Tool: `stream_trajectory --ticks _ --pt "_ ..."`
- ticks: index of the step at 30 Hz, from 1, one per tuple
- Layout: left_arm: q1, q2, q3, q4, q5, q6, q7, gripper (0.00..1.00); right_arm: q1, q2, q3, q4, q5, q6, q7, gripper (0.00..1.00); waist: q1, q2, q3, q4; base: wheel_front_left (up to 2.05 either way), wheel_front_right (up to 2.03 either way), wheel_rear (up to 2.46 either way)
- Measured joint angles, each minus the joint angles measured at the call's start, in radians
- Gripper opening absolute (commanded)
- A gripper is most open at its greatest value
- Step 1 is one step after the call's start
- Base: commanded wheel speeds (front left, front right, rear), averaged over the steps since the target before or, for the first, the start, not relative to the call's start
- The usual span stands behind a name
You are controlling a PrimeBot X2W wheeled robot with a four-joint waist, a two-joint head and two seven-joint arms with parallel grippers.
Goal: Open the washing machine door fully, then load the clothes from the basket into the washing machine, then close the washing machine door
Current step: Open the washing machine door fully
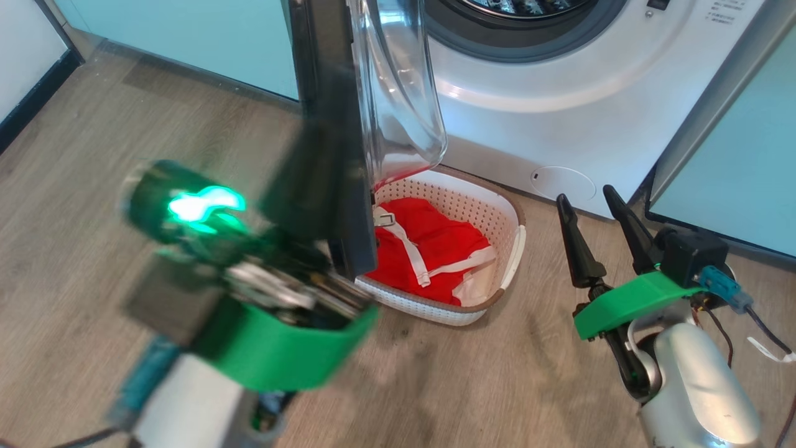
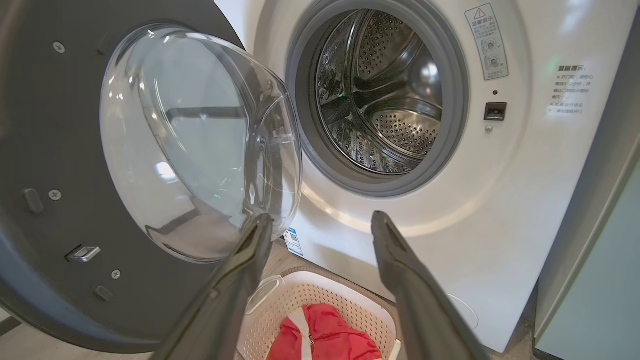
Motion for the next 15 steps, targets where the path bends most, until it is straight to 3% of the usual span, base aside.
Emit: stream_trajectory --ticks 6,15 --pt "-0.009 -0.030 -0.166 0.069 -0.012 -0.042 0.087 0.00 0.000 0.000 0.000 0.000 0.000 0.000 0.008 1.00 0.0000 0.0000 0.001 -0.006 0.00 0.00 0.00" --pt "0.070 -0.048 -0.287 0.245 -0.123 -0.035 0.239 0.00 0.000 0.000 -0.001 0.000 -0.001 0.000 0.009 1.00 0.0000 0.0000 0.013 -0.015 0.00 0.00 0.00"
